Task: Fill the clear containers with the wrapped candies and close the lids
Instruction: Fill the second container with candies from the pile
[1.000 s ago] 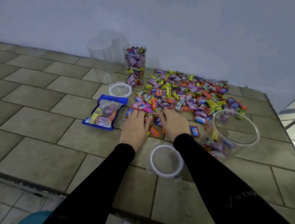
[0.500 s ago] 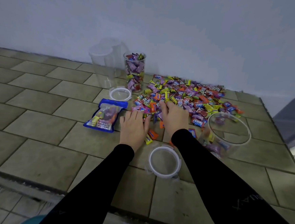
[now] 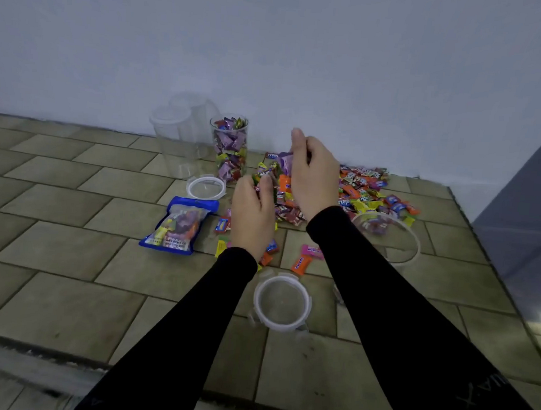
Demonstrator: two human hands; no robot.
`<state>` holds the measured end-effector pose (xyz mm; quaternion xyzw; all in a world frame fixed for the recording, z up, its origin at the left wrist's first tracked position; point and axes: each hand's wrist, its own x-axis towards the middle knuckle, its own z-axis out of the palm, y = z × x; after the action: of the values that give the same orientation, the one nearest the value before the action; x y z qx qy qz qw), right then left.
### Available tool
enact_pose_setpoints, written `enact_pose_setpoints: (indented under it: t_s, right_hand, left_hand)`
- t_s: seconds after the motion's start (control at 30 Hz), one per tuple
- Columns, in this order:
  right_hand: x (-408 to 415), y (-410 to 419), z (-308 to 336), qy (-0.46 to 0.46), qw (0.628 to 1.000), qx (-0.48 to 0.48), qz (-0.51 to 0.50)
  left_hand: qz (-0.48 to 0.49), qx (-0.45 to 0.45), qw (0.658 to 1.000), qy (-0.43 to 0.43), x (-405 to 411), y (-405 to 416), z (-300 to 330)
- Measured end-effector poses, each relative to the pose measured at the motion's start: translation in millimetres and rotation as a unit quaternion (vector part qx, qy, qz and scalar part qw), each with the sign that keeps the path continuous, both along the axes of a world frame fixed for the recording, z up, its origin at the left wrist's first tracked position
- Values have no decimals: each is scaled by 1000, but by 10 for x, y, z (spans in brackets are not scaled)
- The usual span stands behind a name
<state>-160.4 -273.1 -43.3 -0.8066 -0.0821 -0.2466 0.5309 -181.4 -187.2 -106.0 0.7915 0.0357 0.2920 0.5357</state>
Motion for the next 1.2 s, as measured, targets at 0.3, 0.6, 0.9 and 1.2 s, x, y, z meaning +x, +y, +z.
enact_pose_setpoints:
  t_s: [0.3,0.6,0.9,1.2]
  right_hand:
    - [-130,-726,174,-22,997,32,-71]
    - [-334,-1266,18,14,984,153,-92]
    - [-338,-1418,-41,43,967,241,-78]
    - [-294,-1391,-108,59,958,268,-86]
  left_hand:
    - [-92,-50,994,-35,-128,-620,326]
    - [-174,-97,979,-47,-274,-1094,291]
    - [-197,-48,977,-60,-294,-1168,200]
    - [-200,-36,977,-61,-271,-1211,162]
